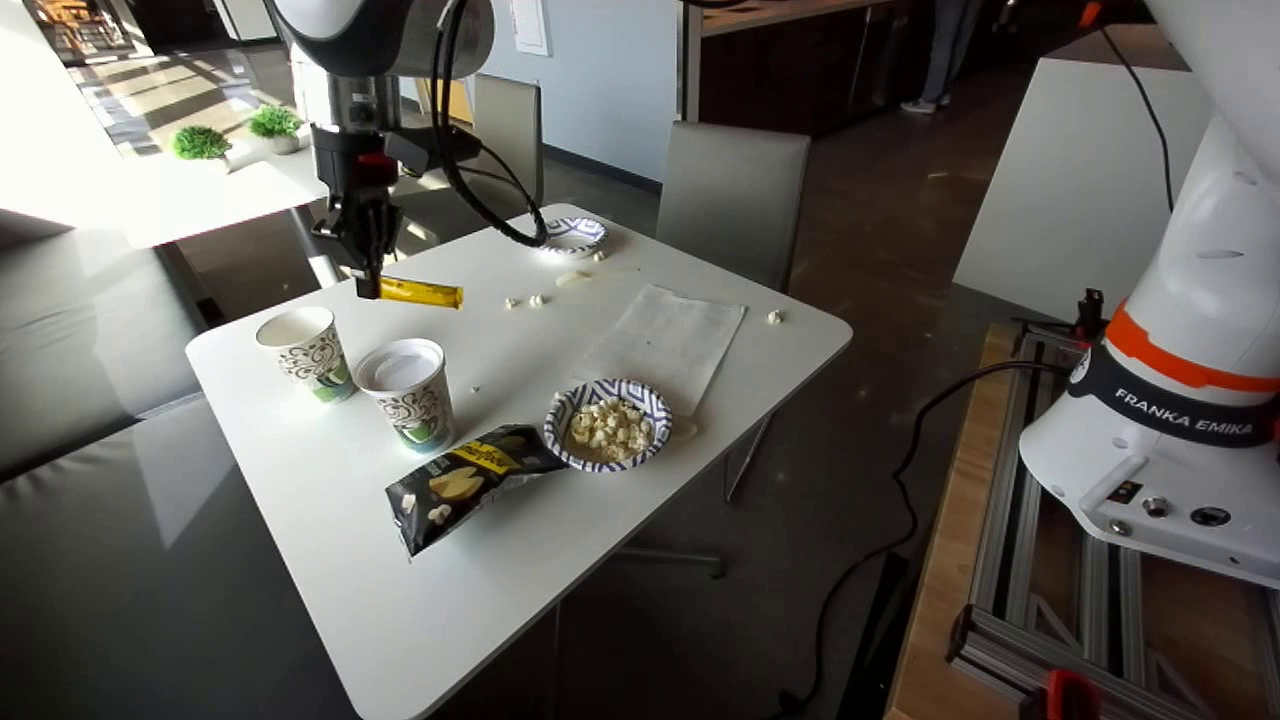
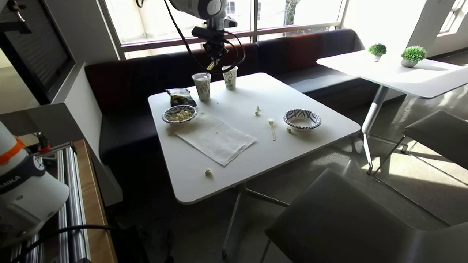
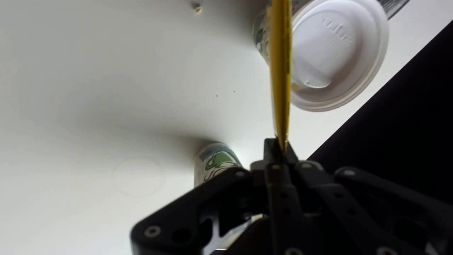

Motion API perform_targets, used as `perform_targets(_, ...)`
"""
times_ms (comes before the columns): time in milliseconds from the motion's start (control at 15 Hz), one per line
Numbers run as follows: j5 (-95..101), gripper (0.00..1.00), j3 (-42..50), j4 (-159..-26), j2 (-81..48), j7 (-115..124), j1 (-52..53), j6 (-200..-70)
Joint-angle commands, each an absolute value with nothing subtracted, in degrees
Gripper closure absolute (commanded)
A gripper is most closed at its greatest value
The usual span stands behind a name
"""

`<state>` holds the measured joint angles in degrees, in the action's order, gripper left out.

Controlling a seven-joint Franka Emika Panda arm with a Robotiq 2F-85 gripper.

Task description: Put the yellow packet on top of the coffee cup at the front of the table.

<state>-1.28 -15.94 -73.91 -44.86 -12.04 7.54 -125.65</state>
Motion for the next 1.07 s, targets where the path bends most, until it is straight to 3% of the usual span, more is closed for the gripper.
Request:
perform_targets(0,-8.7,1.00,-17.8,-85.7,-38.3,-13.8,5.3,-128.2)
perform_targets(1000,-23.0,1.00,-21.6,-89.0,-41.9,-18.7,3.9,-141.3)
